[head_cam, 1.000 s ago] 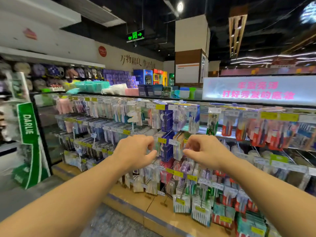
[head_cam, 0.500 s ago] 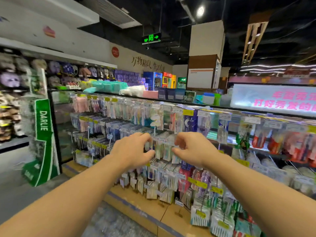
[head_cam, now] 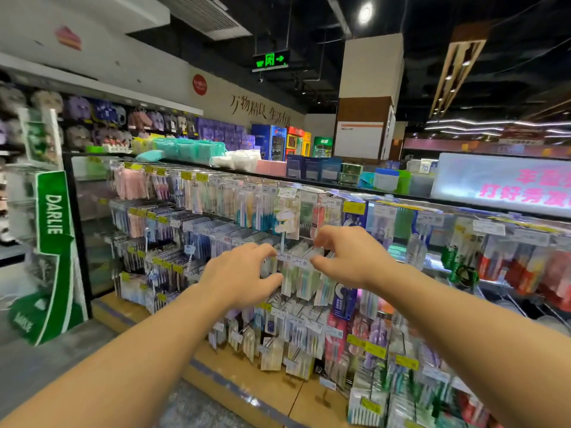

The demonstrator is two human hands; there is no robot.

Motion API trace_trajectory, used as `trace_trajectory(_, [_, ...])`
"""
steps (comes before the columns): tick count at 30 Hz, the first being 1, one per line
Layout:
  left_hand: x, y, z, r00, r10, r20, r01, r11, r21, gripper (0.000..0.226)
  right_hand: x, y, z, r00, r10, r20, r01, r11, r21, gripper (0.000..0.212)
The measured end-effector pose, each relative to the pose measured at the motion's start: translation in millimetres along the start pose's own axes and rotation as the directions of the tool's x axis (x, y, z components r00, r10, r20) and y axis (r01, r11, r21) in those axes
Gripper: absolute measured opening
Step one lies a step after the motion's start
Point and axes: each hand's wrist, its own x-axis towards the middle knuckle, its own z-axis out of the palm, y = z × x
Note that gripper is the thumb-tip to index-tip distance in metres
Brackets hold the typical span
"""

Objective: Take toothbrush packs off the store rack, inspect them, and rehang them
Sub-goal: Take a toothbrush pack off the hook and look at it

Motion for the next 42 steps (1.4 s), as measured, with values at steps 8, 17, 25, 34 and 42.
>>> trace_trajectory(8, [101, -19, 36, 0.999, 0.006, 0.051, -0.007, 1.000, 0.020, 0.050, 82, 70, 19, 1.000, 0.019, 0.014, -0.019, 1.000, -0.005, 0.038])
trace_trajectory(17, [264, -21, 49, 0.998, -0.006, 0.062, 0.007, 1.000, -0.016, 0.044, 193, 167, 27, 0.998, 0.067, 0.002, -0.067, 0.998, 0.003, 0.032])
trace_trajectory(25, [353, -35, 76, 1.000, 0.019, 0.022, -0.018, 0.999, -0.029, 0.043, 275, 206, 53, 0.995, 0.098, 0.019, -0.098, 0.995, 0.016, 0.026])
trace_trajectory(34, [451, -84, 100, 0.999, 0.033, -0.006, -0.033, 0.994, -0.103, 0.033, 370, 224, 83, 0.993, 0.114, -0.034, -0.114, 0.994, -0.003, 0.029])
trace_trajectory(42, [564, -125, 109, 0.992, 0.101, -0.070, -0.114, 0.972, -0.205, 0.026, 488, 244, 109, 0.978, 0.209, -0.008, -0.209, 0.977, -0.033, 0.032])
